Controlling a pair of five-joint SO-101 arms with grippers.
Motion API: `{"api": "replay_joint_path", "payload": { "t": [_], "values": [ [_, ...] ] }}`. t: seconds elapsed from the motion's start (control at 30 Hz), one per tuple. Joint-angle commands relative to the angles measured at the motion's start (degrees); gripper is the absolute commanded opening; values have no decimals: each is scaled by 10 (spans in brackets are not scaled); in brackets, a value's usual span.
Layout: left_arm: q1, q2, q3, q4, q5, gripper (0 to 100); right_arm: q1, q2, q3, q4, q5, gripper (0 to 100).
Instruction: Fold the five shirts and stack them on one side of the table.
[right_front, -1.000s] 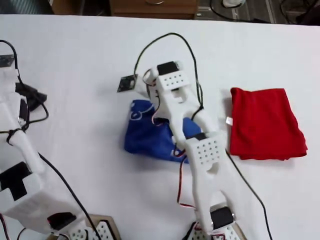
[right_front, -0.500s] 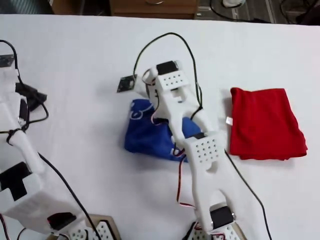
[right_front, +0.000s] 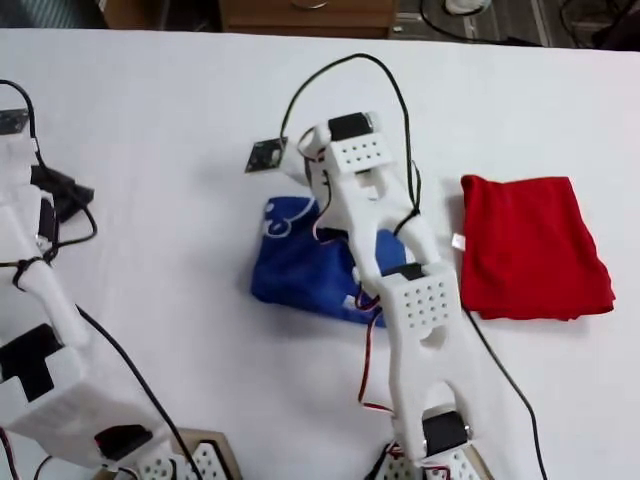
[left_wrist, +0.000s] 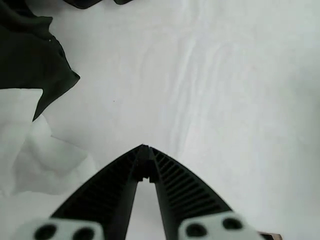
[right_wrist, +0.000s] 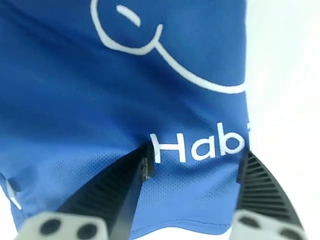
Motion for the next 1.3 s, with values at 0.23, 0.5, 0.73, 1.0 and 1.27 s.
{"api": "replay_joint_path", "payload": {
  "t": [0.23, 0.5, 0.73, 1.0, 1.27],
  "values": [
    [-4, -1, -18, -20, -1, 27, 7, -51, -8, -1, 2, 280],
    [-4, -1, -18, -18, -1, 27, 7, -111, -7, -1, 1, 280],
    [-4, -1, -18, -17, -1, 27, 7, -94, -8, -13, 2, 280],
    [-11, -1, -18, -4, 0, 27, 7, -8, -8, -81, 1, 280],
    [-11, -4, -19, 4, 0, 27, 5, 40, -9, -77, 3, 280]
  ]
}}
